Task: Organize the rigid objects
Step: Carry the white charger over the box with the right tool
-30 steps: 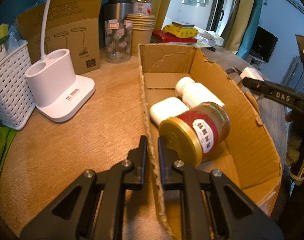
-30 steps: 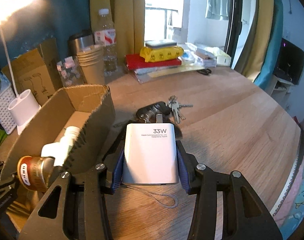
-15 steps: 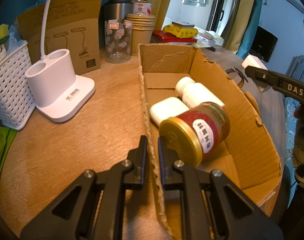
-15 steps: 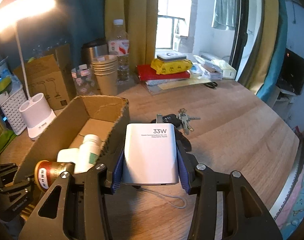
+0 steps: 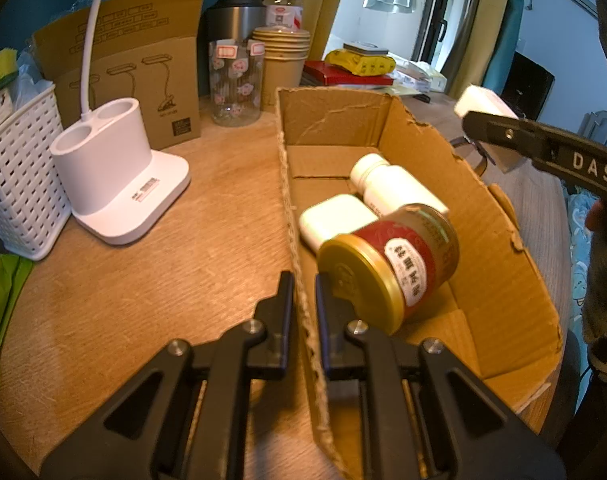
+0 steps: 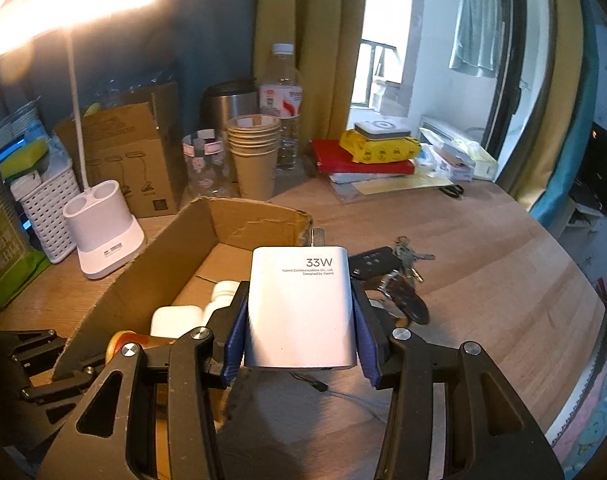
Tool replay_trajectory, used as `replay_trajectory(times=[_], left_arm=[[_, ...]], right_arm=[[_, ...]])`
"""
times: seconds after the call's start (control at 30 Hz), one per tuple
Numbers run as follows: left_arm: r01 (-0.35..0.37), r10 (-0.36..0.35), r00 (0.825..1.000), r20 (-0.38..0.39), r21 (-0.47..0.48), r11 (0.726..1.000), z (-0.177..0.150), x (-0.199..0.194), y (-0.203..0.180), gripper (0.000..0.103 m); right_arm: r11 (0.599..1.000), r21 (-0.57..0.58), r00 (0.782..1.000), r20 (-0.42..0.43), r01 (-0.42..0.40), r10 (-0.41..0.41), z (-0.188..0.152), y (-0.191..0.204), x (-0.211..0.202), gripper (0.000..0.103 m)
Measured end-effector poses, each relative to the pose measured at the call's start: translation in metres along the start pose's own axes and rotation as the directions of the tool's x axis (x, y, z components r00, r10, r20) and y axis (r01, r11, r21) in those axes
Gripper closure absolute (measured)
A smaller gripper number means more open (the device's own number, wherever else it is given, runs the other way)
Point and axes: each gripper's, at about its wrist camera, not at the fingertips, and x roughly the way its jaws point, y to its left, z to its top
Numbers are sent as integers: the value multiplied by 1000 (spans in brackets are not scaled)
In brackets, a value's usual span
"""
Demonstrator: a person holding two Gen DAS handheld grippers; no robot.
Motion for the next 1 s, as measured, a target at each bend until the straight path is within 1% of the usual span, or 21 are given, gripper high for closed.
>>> replay_trajectory(times=[0.4,0.5,1.0], left_arm=[[0,0,1000,0,0,1000,0,0,0,91],[1,-1,1000,0,-1,1000,0,0,0,91],[1,-1,1000,0,1,1000,1,0,1,91]], right_arm=[[999,-42,999,-23,-24,23,12,20,17,54],[998,-48,998,-42,-40,38,16,24,28,54],[994,-83,993,-107,-66,57,31,27,78,54]])
